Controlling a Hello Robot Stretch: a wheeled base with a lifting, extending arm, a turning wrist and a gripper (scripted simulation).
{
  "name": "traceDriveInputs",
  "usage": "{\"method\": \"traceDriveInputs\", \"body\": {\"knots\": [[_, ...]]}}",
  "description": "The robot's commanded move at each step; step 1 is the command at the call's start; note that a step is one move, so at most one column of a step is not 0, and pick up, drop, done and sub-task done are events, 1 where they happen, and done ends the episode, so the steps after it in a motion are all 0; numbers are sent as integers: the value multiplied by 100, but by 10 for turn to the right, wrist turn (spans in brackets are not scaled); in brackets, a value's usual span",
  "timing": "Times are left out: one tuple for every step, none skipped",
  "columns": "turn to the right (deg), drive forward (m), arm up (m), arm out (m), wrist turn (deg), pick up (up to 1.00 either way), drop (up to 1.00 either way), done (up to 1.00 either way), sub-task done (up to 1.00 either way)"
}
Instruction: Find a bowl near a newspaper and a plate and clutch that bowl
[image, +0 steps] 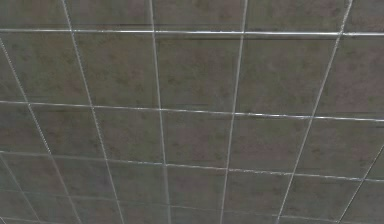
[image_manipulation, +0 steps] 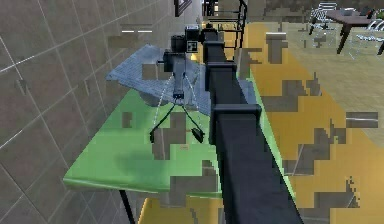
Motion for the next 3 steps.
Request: {"method": "traceDriveInputs", "body": {"knots": [[0,0,0,0,450,0,0,0,0],[0,0,0,0,450,0,0,0,0],[0,0,0,0,450,0,0,0,0]]}}
